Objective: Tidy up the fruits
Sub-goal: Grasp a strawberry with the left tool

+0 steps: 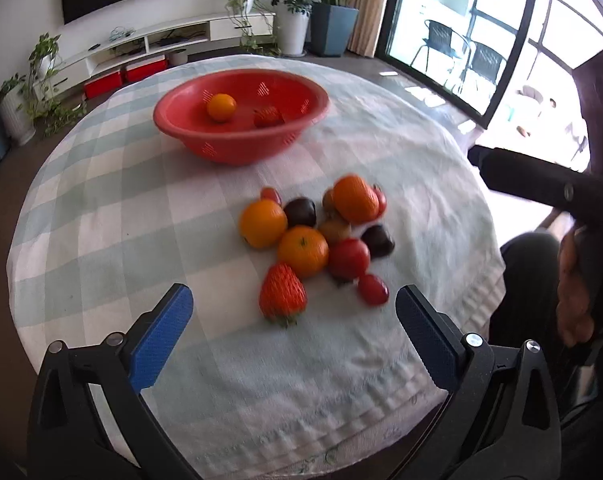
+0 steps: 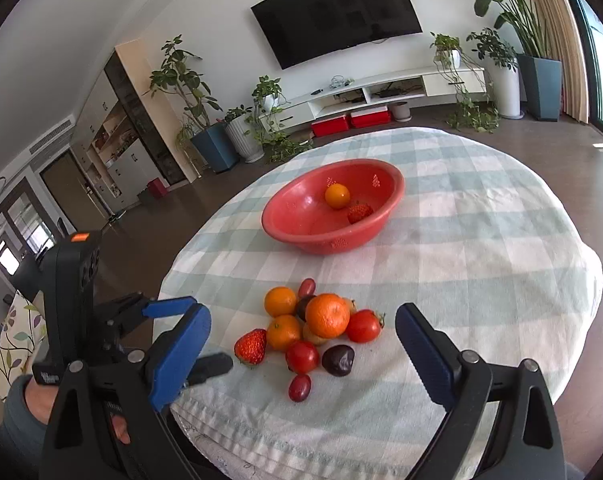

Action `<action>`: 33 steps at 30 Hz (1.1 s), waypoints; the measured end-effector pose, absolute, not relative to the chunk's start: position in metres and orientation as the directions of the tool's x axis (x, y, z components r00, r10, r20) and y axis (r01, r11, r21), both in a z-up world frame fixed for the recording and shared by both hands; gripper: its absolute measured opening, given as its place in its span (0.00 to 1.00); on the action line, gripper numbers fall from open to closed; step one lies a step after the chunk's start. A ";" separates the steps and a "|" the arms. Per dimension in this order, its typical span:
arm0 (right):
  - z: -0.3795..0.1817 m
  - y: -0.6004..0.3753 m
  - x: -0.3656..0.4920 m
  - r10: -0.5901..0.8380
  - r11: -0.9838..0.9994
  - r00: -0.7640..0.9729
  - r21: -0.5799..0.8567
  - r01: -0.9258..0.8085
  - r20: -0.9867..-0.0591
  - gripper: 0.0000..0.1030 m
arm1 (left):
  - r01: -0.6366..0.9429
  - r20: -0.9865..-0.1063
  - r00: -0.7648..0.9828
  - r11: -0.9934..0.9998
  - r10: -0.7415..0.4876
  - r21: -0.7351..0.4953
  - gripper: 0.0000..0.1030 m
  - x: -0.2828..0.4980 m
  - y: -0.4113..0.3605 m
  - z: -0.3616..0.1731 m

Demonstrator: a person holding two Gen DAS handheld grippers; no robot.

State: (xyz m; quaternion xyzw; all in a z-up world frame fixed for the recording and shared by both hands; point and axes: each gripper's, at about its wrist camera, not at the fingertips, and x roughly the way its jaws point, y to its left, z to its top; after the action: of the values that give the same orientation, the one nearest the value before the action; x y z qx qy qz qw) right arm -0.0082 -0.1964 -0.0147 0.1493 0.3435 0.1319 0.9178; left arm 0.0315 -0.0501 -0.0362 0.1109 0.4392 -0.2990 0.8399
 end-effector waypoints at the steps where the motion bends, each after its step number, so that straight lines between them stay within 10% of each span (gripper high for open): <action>1: -0.017 -0.196 -0.010 0.337 0.924 0.727 0.360 -0.131 -0.598 0.93 | 0.602 -0.810 0.433 0.796 -0.397 -0.068 1.00 0.025 -0.051 -0.042; 11: -0.032 -0.194 -0.014 0.192 0.975 0.710 0.213 -0.060 -0.678 0.72 | 0.513 -0.815 0.477 0.857 -0.330 -0.047 0.96 0.046 -0.035 -0.052; 17: -0.037 -0.192 -0.009 0.187 0.979 0.704 0.187 -0.079 -0.685 0.67 | 0.538 -0.852 0.400 0.839 -0.337 -0.079 0.47 0.064 -0.046 -0.069; 33: -0.041 -0.186 0.001 0.229 0.971 0.684 0.209 -0.114 -0.693 0.67 | 0.557 -0.864 0.352 0.822 -0.360 -0.116 0.34 0.074 -0.055 -0.080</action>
State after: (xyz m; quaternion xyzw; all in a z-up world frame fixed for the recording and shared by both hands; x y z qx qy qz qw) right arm 0.0011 -0.1857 -0.0411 0.0745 0.3864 0.0936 0.9145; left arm 0.0740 -0.0549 -0.0800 0.0993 0.4953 -0.2809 0.8160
